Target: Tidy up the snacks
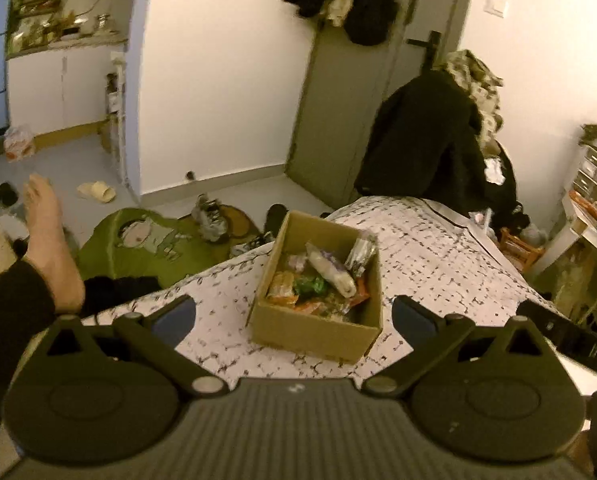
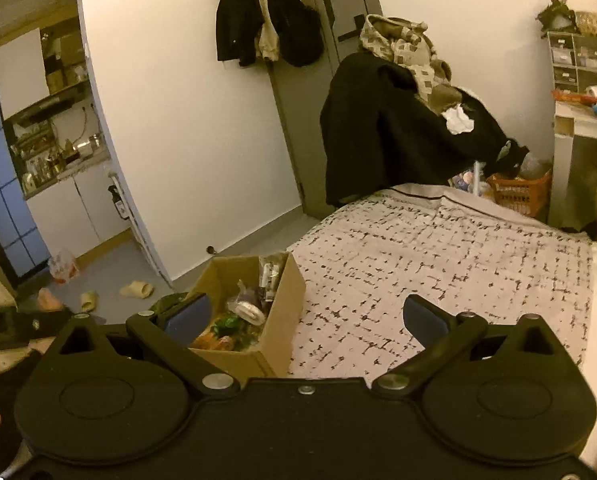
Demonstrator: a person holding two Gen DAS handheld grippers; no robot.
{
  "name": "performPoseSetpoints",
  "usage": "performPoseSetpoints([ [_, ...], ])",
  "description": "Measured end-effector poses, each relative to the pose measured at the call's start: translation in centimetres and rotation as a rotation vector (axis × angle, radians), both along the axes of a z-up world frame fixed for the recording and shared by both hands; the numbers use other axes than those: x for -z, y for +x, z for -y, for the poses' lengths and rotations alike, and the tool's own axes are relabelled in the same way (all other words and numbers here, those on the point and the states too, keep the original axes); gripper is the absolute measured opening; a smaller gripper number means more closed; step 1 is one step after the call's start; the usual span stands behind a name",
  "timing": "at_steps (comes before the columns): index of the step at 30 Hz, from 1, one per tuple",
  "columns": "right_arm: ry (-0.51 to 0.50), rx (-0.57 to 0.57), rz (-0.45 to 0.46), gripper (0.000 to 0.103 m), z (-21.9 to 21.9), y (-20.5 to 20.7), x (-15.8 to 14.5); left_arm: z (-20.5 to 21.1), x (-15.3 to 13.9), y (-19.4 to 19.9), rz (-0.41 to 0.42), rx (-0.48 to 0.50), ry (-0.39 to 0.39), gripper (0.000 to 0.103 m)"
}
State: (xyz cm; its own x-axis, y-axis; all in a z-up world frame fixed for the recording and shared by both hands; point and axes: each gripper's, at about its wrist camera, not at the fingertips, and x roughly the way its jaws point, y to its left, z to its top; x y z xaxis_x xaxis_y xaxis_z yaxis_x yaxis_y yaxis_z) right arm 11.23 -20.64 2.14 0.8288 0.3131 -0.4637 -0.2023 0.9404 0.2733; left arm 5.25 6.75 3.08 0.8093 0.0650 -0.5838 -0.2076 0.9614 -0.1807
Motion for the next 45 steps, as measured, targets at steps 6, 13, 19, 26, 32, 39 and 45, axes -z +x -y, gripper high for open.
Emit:
performPoseSetpoints([
  [6,-0.023,-0.043,0.029,0.103,-0.3,-0.2,-3.4,1.0,-0.3,-0.4,0.008,0.065,0.005,0.103],
  [13,-0.043,-0.001,-0.028,0.103,-0.3,-1.4,-3.6,2.4,-1.9,-1.3,0.004,0.141,0.052,0.103],
  [19,-0.107,0.023,-0.036,0.103,-0.9,-3.7,-3.0,2.5,-2.7,-2.5,0.036,0.167,0.094,0.103],
  [26,-0.152,0.011,-0.028,0.103,-2.7,-5.7,-1.9,0.3,0.2,-3.5,0.008,0.159,0.099,0.103],
  [32,-0.143,-0.025,-0.022,0.103,-4.4,-6.6,-1.9,-1.1,0.9,-4.4,0.002,0.144,0.101,0.103],
  [39,-0.157,-0.035,-0.038,0.103,-5.5,-6.9,-1.2,-1.4,1.3,-4.6,-0.004,0.152,0.085,0.103],
  [45,-0.159,-0.033,-0.055,0.103,-5.6,-7.2,-0.5,-1.7,2.2,-4.3,-0.045,0.149,0.050,0.103],
])
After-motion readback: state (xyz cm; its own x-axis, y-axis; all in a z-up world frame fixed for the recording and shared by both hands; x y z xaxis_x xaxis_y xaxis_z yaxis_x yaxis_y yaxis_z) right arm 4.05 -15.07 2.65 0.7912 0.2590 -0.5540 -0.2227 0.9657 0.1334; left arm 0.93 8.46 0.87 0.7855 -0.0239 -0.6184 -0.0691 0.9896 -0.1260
